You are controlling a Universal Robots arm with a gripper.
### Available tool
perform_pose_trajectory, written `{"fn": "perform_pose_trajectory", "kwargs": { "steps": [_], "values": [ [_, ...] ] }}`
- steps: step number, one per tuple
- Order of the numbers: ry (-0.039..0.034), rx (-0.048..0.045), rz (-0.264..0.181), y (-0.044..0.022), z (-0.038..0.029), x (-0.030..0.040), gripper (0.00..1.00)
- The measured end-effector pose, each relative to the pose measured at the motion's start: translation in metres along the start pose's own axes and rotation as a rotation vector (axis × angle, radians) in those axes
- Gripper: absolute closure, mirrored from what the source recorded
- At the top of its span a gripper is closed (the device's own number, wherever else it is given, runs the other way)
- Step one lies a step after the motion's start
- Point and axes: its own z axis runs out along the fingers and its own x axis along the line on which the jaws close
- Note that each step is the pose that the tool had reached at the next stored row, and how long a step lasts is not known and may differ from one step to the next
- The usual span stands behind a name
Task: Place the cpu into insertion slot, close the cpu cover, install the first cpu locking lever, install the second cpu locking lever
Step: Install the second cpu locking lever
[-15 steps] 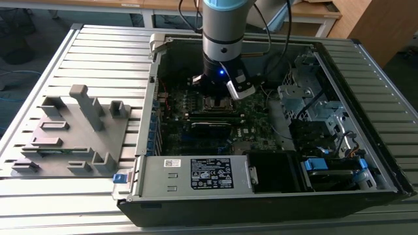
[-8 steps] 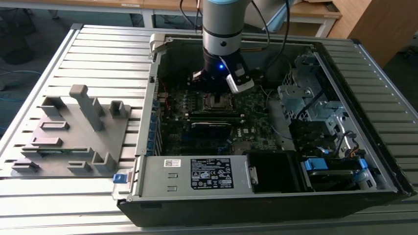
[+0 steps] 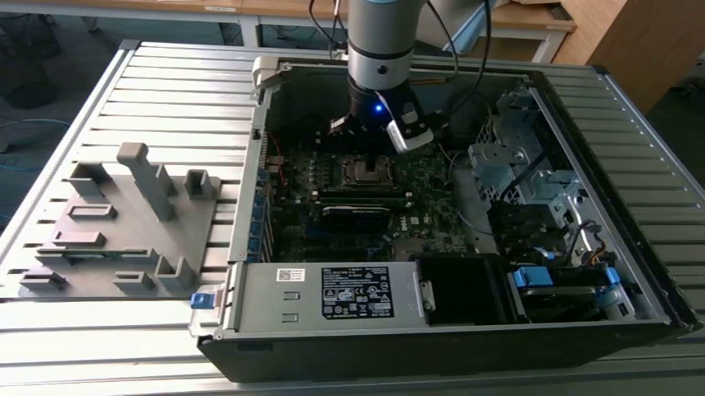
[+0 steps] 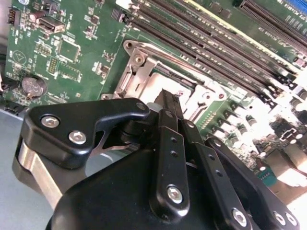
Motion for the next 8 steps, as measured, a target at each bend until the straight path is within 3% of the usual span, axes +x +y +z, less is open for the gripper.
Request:
{"fn": "perform_pose_trajectory", "kwargs": {
  "steps": [8],
  "values": [
    [0.0,0.0018,0.0,0.0,0.0,-0.0001,0.9]
  ]
}}
